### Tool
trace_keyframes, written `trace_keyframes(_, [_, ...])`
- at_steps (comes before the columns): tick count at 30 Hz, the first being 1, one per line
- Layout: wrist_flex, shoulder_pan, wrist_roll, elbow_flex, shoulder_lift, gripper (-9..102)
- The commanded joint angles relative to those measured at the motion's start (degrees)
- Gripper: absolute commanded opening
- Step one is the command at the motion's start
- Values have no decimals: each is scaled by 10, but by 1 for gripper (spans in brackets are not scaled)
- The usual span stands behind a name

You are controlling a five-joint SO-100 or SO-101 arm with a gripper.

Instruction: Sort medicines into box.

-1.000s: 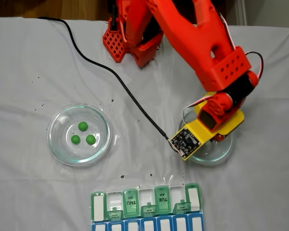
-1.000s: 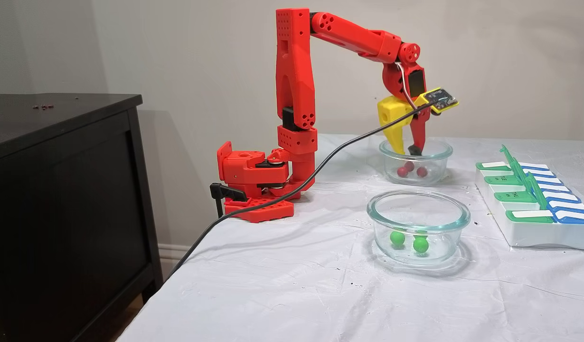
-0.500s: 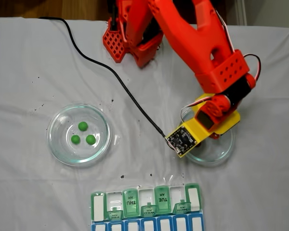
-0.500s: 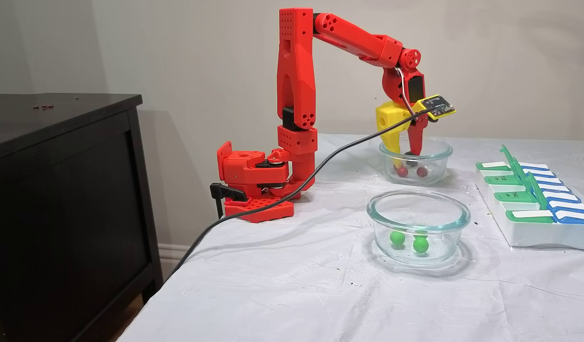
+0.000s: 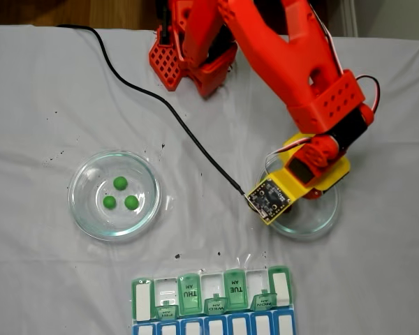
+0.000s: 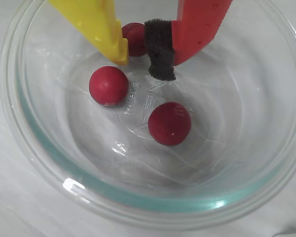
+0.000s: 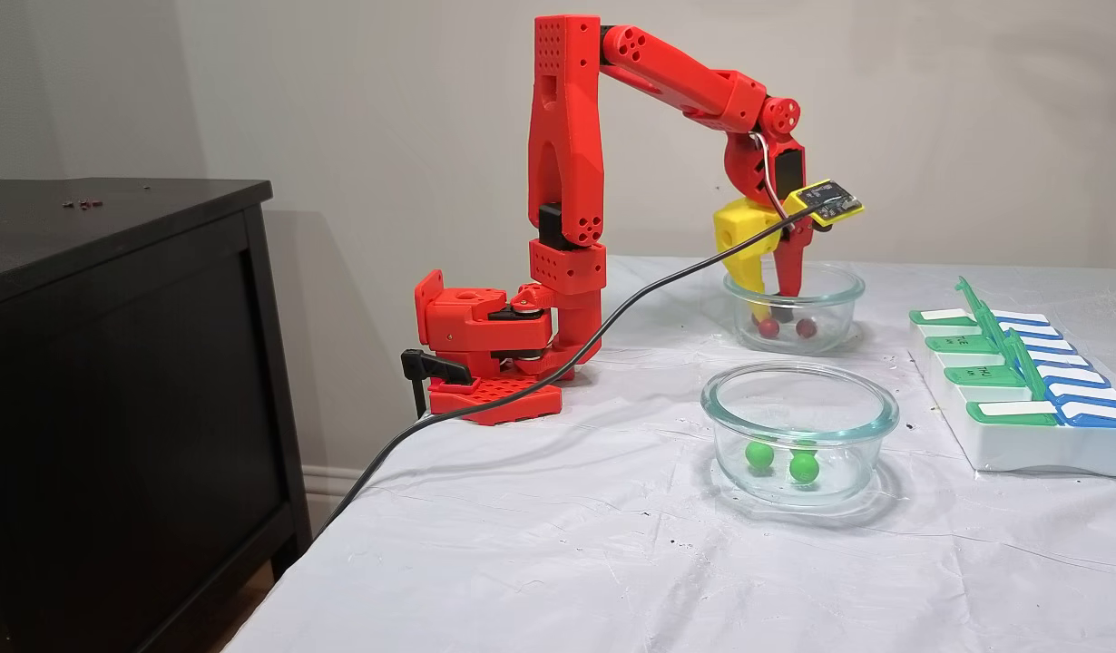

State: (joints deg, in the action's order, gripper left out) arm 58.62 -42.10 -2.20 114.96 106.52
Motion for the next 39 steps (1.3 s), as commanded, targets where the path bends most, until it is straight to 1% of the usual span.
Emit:
trace_keyframes(1, [35, -29, -2, -48, 5, 8])
trace_keyframes(8, [45, -28, -11, -83, -7, 10])
trace_keyframes(11, [69, -40, 5, -86, -19, 19])
trace_keyframes(13, [83, -47, 11, -86, -23, 20])
trace_keyframes(17, [96, -57, 18, -87, -25, 19])
trace_keyframes(22, [89, -47, 20, -105, -17, 16])
trace_keyframes(29, [128, -78, 48, -100, -7, 13])
trace_keyframes(34, [120, -95, 63, -83, -18, 11])
trace_keyframes(39, [112, -107, 70, -72, -11, 12])
